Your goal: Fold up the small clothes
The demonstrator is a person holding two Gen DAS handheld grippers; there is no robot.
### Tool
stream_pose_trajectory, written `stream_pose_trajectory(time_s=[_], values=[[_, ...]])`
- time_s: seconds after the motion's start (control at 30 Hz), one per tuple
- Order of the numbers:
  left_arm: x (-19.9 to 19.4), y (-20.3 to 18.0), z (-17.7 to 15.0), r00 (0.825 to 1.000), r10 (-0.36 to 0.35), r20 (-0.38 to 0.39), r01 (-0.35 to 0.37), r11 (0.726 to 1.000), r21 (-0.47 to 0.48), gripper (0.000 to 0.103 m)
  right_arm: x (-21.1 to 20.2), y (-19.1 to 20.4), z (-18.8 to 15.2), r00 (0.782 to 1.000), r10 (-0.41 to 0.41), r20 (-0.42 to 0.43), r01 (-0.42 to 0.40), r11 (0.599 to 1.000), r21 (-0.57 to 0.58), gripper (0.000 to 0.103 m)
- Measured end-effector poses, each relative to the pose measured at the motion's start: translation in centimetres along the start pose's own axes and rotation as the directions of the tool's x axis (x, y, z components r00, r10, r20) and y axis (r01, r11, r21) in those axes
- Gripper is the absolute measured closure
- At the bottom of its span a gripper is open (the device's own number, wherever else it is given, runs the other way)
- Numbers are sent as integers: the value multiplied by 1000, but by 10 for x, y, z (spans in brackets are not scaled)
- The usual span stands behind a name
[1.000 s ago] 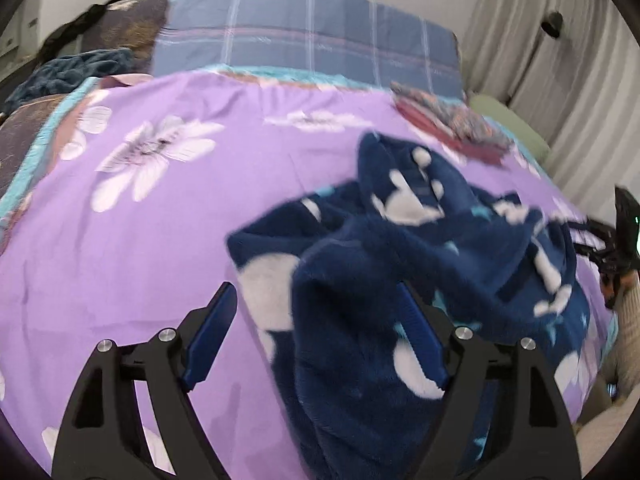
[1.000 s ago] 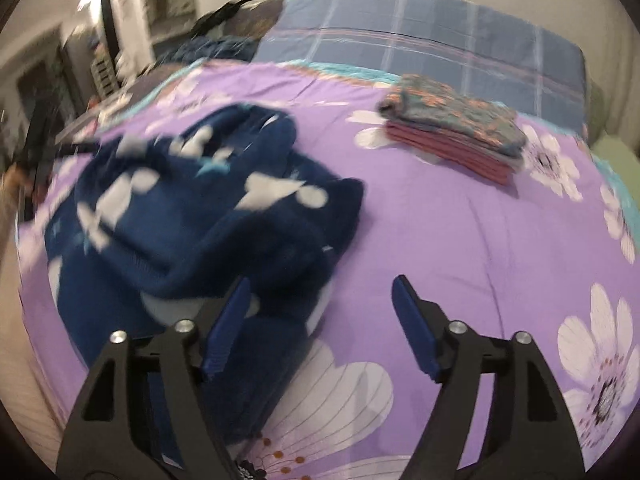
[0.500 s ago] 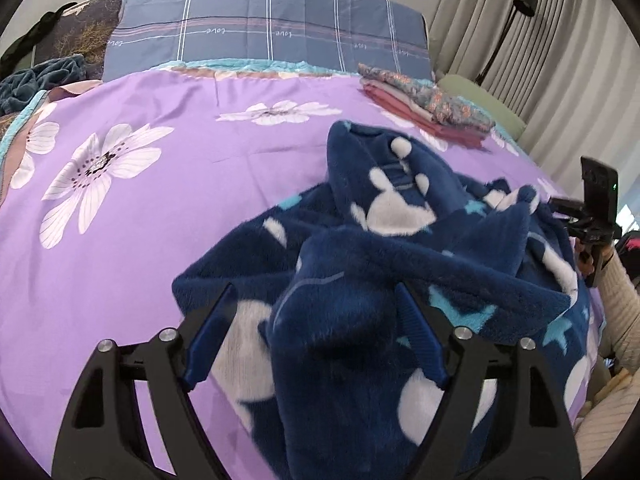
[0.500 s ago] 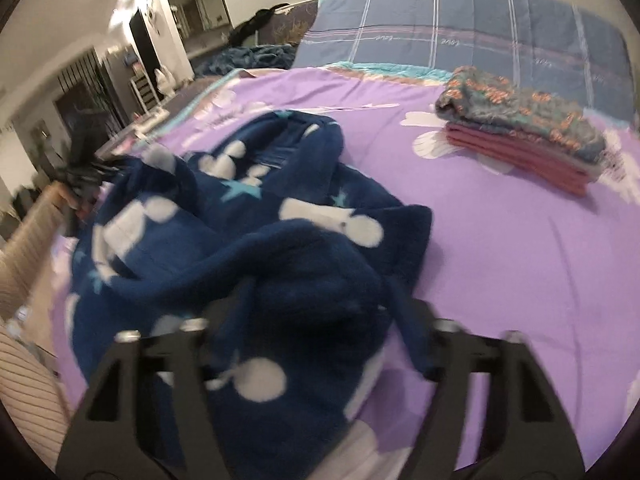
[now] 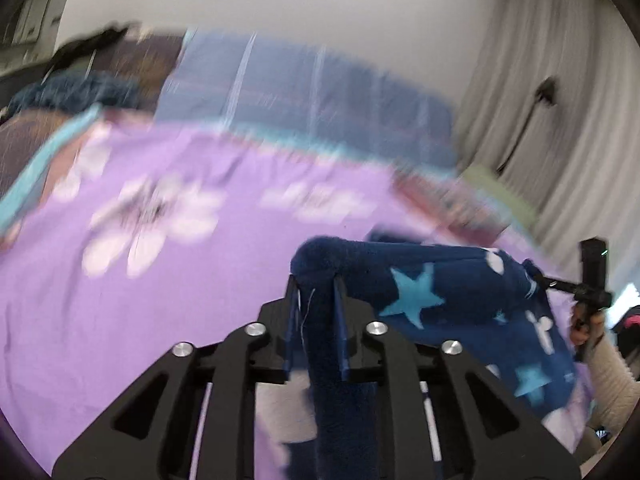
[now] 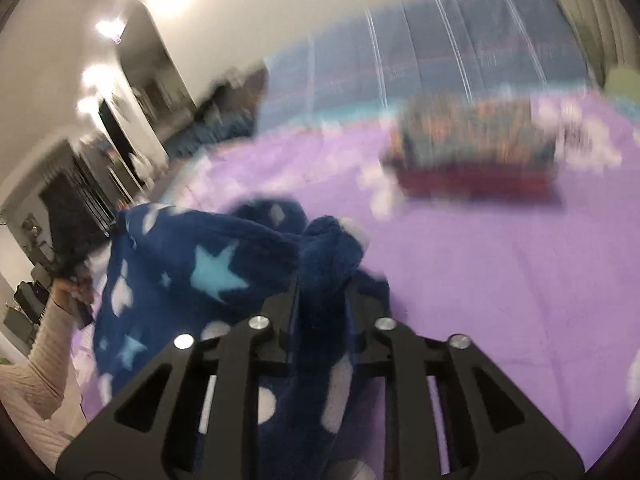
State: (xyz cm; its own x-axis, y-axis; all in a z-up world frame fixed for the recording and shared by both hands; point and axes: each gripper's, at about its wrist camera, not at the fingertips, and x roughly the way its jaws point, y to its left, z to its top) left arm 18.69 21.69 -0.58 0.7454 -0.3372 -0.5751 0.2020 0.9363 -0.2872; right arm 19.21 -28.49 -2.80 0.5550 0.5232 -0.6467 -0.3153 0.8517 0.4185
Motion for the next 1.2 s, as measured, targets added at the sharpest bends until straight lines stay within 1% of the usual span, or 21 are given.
stream_pose_trajectory(time_s=[0.03, 0.1, 0.13, 0.17, 0.33, 0.37, 0.4, 0.43, 0.47, 0.5, 0.53, 0.6, 0.67, 0.73, 0.8, 0.87, 0.9, 0.93, 1.03, 1.1, 1.2], values=[[14, 6, -8, 999, 12, -53, -13, 1000, -16, 74, 8, -5, -2, 1000, 9, -20, -9, 1000, 28, 78], [29, 12, -20, 993, -4, -114, -2, 999, -53, 48, 15, -17, -5, 998, 62, -18, -60, 994, 94, 68], [34, 13, -26, 992, -1, -130, -7, 998, -66, 45, 16, -22, -5, 996, 91, -15, -89, 988, 124, 56], [36, 12, -29, 991, -6, -131, -3, 998, -63, 44, 17, -27, -5, 993, 116, -15, -112, 982, 150, 53], [39, 18, -20, 993, -30, -112, 21, 997, -80, 41, 23, -39, 8, 988, 155, -6, -150, 968, 201, 52], [40, 18, -17, 994, -41, -105, 31, 995, -91, 42, 25, -38, 11, 986, 165, -4, -161, 966, 204, 57], [40, 20, -16, 994, -49, -100, 40, 995, -92, 60, 26, -34, 13, 988, 157, -7, -152, 969, 193, 68], [39, 15, -12, 995, -55, -85, 49, 996, -73, 79, 24, -28, 15, 990, 138, -9, -135, 975, 174, 86], [36, 11, -10, 996, -54, -76, 50, 997, -57, 93, 17, -20, 16, 992, 129, 16, -130, 981, 144, 88], [30, 8, -7, 997, -56, -52, 54, 997, -52, 93, 5, -11, 17, 988, 143, 57, -149, 982, 114, 89], [12, 2, -2, 996, -88, 18, 89, 995, -47, 93, -6, -6, 19, 982, 163, 93, -171, 981, 94, 90], [-12, -7, 7, 987, -126, 100, 130, 991, -26, 93, -43, 9, 25, 948, 234, 214, -249, 968, 42, 90], [-37, -19, 19, 974, -132, 184, 127, 991, 38, 93, -63, 14, 32, 926, 248, 286, -263, 965, 12, 90], [-44, -25, 30, 972, -89, 219, 71, 994, 89, 93, -66, 15, 43, 926, 209, 316, -218, 976, -9, 89], [-28, -18, 38, 979, -26, 203, 10, 997, 79, 92, -43, 7, 52, 949, 141, 283, -152, 988, 18, 84], [-2, -5, 38, 988, 33, 150, -41, 998, 55, 90, 1, -10, 54, 984, 50, 174, -63, 995, 74, 69], [16, 3, 34, 993, 53, 102, -58, 997, 45, 87, 17, -16, 53, 991, 6, 132, -19, 996, 92, 63], [40, 15, 26, 997, 78, 24, -79, 997, 27, 85, 17, -16, 53, 991, 6, 132, -19, 996, 92, 61], [81, 33, -4, 984, 120, -131, -123, 992, -15, 80, 63, -32, 31, 993, -118, -2, 117, 983, 138, 61], [78, 35, -13, 983, 140, -118, -144, 989, -24, 62, 65, -36, 21, 994, -111, -5, 110, 981, 161, 64], [58, 35, -8, 990, 110, -91, -115, 992, -53, 51, 41, -36, 19, 991, -131, 30, 125, 979, 162, 59]])
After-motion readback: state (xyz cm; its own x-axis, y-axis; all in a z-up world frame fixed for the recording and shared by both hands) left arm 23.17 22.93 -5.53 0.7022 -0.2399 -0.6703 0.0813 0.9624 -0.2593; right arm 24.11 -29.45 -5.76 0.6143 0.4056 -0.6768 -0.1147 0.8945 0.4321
